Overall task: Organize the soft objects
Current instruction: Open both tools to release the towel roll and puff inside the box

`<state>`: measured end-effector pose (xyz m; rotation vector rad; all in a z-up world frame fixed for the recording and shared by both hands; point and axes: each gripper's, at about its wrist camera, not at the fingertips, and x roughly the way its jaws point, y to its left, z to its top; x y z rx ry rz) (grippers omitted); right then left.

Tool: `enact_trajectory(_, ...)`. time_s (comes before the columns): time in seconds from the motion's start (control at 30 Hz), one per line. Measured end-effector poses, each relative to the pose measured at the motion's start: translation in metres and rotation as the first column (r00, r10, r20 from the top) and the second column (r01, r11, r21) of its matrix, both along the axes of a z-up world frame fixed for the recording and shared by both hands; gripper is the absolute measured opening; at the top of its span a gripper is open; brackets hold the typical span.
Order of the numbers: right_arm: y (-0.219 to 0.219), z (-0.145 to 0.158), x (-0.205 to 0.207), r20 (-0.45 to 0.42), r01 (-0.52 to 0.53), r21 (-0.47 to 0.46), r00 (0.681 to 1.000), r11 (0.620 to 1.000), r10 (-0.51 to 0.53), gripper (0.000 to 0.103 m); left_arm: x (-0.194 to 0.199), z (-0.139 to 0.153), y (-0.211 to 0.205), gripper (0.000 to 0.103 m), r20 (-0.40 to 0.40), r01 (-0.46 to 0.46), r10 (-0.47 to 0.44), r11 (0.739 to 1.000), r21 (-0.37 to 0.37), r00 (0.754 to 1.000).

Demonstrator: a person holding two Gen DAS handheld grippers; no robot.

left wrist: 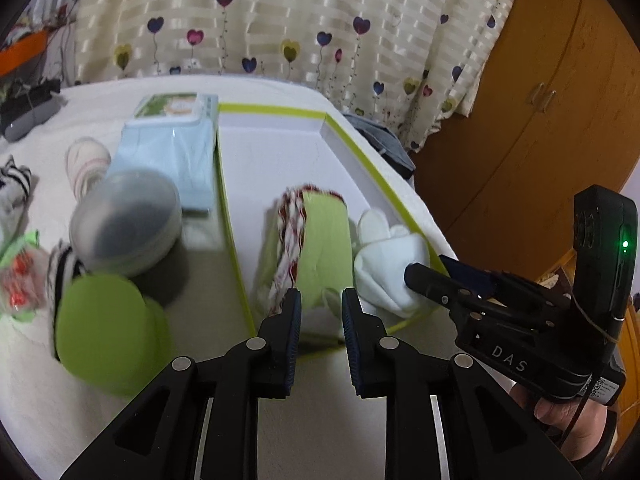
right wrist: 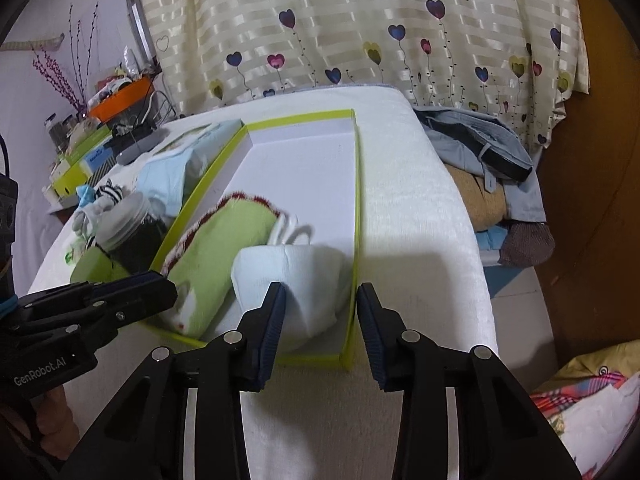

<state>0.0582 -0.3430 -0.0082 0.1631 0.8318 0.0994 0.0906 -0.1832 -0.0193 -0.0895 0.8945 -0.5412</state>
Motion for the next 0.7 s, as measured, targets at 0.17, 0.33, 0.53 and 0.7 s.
enact_trajectory(0.17,0.0,-0.001,-0.008,-0.018,-0.002,-0.003,1.0,1.0,0.001,0.039,-0.009,-0.003,0.001,0.02,-0.001,0.01,-0.01,1.0,0.002,1.0)
enact_trajectory(0.33,0.007,0.002,-0.013,-0.04,-0.011,-0.042,0.999,0.999,0.009,0.039,-0.018,-0.001,0.004,0.02,-0.001,0.02,-0.02,1.0,0.004,1.0)
enact_trajectory(0.53,0.011,0.005,-0.028,-0.064,-0.023,-0.058,0.998,0.998,0.019,0.039,-0.034,0.003,0.007,0.02,-0.001,0.053,-0.053,0.999,-0.009,0.999)
enact_trajectory(0.7,0.012,0.022,-0.041,0.001,0.011,-0.066,1.0,0.998,-0.011,0.039,-0.045,0.018,0.009,0.021,0.071,0.049,-0.049,0.999,0.001,0.996)
